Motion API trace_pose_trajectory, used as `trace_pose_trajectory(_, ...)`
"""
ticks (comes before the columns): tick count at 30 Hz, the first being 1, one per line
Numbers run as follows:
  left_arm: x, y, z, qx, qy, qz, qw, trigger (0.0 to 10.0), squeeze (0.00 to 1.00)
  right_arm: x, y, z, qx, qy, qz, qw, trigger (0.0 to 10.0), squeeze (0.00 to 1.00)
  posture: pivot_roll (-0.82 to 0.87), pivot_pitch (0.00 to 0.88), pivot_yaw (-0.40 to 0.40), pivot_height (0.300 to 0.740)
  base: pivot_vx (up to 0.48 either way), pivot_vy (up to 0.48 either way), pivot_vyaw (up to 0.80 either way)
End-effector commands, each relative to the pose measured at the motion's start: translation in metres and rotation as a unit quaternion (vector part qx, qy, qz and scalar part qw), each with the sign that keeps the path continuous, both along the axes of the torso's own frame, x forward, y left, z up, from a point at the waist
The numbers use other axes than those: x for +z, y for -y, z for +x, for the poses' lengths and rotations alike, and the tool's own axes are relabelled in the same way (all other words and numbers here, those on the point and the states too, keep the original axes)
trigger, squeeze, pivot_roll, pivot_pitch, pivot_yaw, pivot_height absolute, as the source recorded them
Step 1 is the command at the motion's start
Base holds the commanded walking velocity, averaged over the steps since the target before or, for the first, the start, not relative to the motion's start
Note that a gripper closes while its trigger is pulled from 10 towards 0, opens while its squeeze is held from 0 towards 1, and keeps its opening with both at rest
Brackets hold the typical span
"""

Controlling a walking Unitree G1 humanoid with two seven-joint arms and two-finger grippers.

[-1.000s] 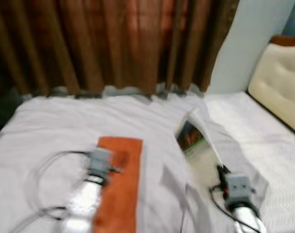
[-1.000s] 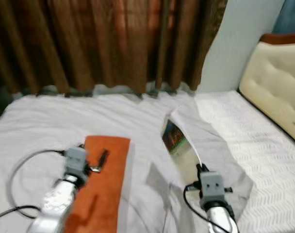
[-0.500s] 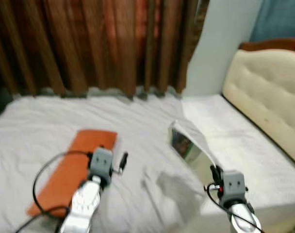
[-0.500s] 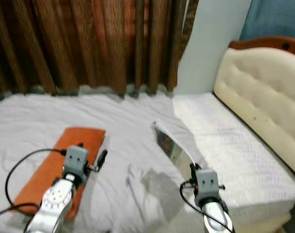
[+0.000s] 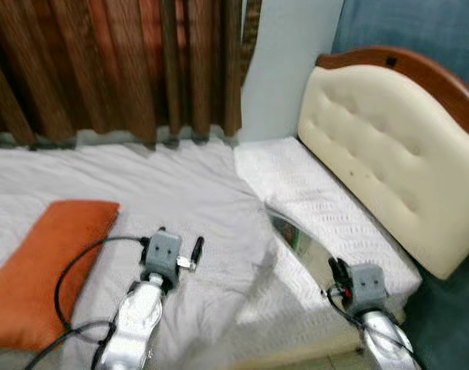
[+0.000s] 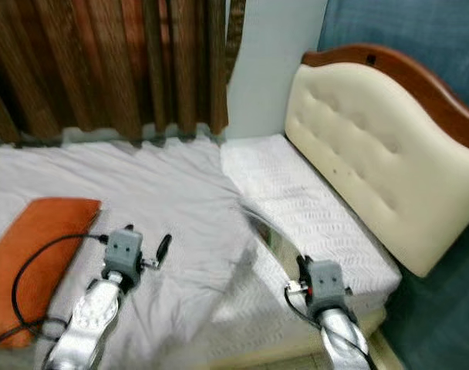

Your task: Clean up the room

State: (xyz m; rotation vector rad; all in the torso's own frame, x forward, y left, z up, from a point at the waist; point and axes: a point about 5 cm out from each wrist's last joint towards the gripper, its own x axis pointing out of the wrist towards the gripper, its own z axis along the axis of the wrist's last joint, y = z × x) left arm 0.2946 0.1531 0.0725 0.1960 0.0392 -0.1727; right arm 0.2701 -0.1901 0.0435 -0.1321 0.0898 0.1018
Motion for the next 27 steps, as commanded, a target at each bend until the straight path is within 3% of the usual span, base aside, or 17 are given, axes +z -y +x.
trace_pose_trajectory(1, 0.003, 0.0, 0.003, 0.004, 0.006, 0.004, 1.0, 10.0, 0.0, 0.01, 0.001, 0.007, 0.003, 0.021, 0.001, 1.0, 0.0, 0.0, 0.05, 0.0, -0.082, 0.74, 0.345, -0.33, 0.0)
trace_pose_trajectory(23, 0.0, -0.008, 0.001, 0.038, 0.007, 0.01, 0.999, 10.0, 0.0, 0.005, -0.008, 0.01, 0.044, 0.004, 0.013, 0.999, 0.0, 0.0, 0.07, 0.0, -0.103, 0.74, 0.347, -0.327, 0.0)
trace_pose_trajectory(27, -0.002, -0.01, 0.001, 0.054, 0.001, 0.021, 0.998, 10.0, 0.0, 0.004, -0.009, 0.01, 0.051, -0.001, 0.014, 0.999, 0.0, 0.0, 0.07, 0.0, -0.105, 0.74, 0.0, 0.0, 0.0)
